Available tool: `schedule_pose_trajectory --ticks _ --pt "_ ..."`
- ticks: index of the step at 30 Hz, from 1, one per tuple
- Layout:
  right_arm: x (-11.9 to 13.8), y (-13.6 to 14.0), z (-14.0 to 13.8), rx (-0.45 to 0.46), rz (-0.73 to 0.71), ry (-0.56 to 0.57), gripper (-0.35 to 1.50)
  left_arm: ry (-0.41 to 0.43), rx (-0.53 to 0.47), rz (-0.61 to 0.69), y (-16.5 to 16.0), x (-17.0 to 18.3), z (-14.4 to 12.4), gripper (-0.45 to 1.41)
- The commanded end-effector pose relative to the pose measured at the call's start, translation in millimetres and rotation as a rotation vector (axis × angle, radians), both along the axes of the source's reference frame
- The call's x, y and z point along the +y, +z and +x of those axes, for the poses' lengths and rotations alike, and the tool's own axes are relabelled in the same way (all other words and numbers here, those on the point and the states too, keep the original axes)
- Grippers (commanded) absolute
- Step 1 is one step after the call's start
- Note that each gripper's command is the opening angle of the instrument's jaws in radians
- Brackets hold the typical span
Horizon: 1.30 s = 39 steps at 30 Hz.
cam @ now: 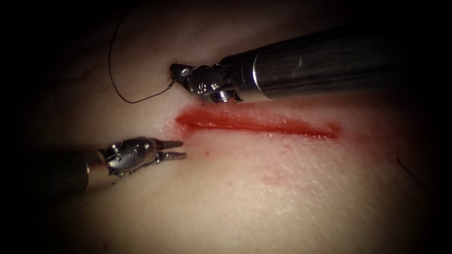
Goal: Wound Closure
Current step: Use the right gripper to pass the needle through the top of the incision.
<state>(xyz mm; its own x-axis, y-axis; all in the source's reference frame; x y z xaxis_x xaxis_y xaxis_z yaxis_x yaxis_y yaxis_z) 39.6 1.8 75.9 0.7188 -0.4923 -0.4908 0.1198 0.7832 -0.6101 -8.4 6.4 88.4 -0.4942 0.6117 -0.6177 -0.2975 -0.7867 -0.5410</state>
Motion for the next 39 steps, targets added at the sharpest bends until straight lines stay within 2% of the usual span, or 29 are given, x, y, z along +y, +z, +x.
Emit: schedule_pose_trajectory --ticks 1,13,17,27,39 --pt "0.2 0.7 0.5 0.001 -0.002 0.004 -0.35 0.0 -0.001 0.002 0.7 -0.3 -0.6 -0.05" --pt "-0.7 1.8 0.5 -0.021 -0.008 0.029 -0.35 0.001 -0.002 0.005 0.5 -0.1 -0.6 -0.05" --pt "-1.2 1.9 0.7 0.018 0.015 0.009 -0.35 0.001 -0.002 0.005 0.5 -0.1 -0.6 -0.05" --pt "-3.4 3.2 1.8 0.059 0.089 0.079 -0.35 0.001 -0.002 0.005 0.5 -0.1 -0.6 -0.05" --pt "-5.7 3.9 2.5 0.064 0.161 0.106 -0.35 0.004 -0.004 0.008 0.4 0.0 -0.5 -0.05"
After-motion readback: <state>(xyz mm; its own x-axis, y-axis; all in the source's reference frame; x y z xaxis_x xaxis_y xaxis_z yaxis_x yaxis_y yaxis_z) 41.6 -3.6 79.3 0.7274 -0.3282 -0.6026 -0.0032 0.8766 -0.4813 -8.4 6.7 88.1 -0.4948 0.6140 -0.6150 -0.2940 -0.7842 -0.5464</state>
